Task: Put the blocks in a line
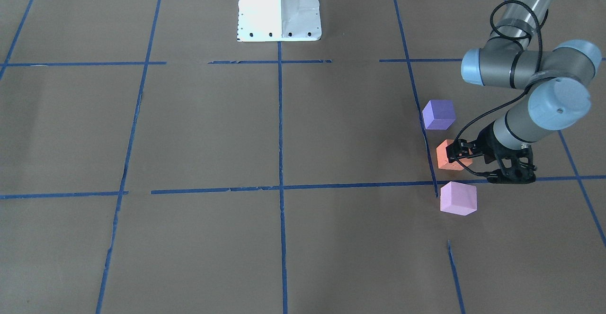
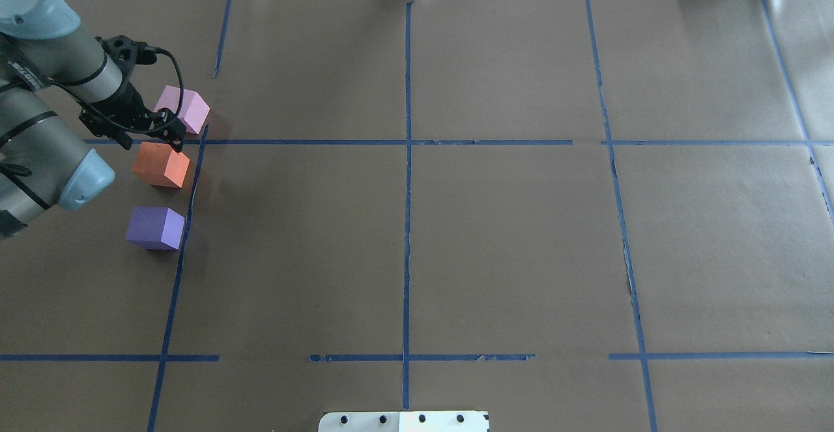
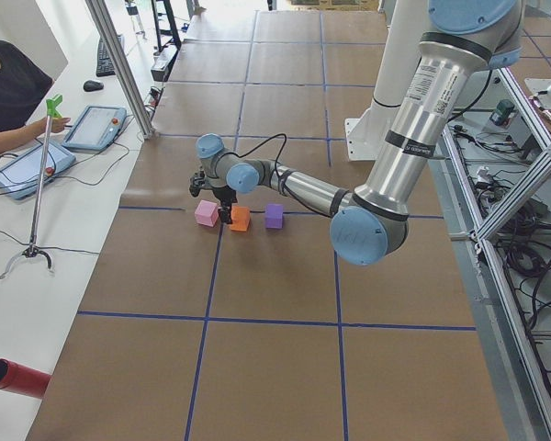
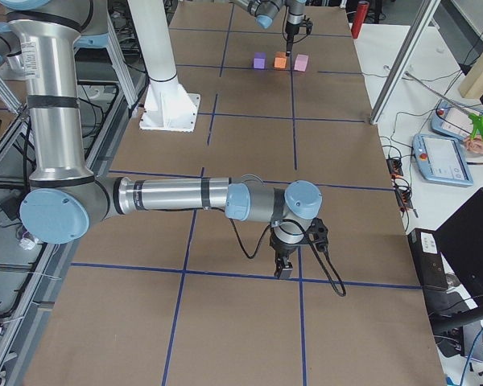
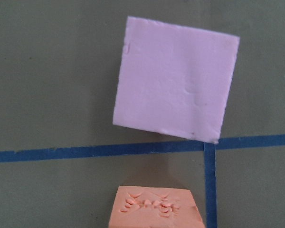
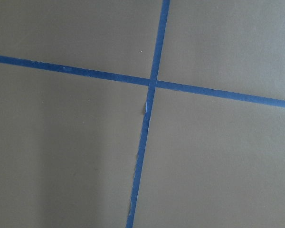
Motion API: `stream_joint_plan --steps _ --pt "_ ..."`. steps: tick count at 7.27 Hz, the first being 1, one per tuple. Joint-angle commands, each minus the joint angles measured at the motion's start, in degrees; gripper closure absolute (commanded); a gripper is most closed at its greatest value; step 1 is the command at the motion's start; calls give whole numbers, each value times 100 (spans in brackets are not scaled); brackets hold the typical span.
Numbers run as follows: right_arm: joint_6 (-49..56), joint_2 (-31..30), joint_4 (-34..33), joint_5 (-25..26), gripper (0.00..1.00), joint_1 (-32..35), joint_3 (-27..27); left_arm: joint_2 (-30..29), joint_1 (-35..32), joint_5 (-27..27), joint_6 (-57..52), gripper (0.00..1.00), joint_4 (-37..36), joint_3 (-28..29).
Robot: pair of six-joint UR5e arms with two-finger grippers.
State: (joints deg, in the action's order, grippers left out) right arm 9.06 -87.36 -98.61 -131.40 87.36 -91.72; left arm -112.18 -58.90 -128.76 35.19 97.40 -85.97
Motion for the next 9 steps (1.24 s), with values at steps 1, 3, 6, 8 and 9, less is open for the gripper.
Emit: stream_joint_plan --steps 1,3,6,8,9 --pt "8 0 0 0 0 0 5 -5 -689 0 -939 0 -1034 -602" --pt "8 0 0 0 0 0 -4 204 -1594 0 -2377 0 -1940 -1009" --pt "0 0 0 0 0 0 5 1354 -3071 0 -4742 0 -1927 -949" --pt "8 0 0 0 0 0 5 1987 -3697 0 -5477 0 -1360 -581" --pt "0 0 0 0 0 0 5 2277 -3708 -9 -5487 0 -1199 -553"
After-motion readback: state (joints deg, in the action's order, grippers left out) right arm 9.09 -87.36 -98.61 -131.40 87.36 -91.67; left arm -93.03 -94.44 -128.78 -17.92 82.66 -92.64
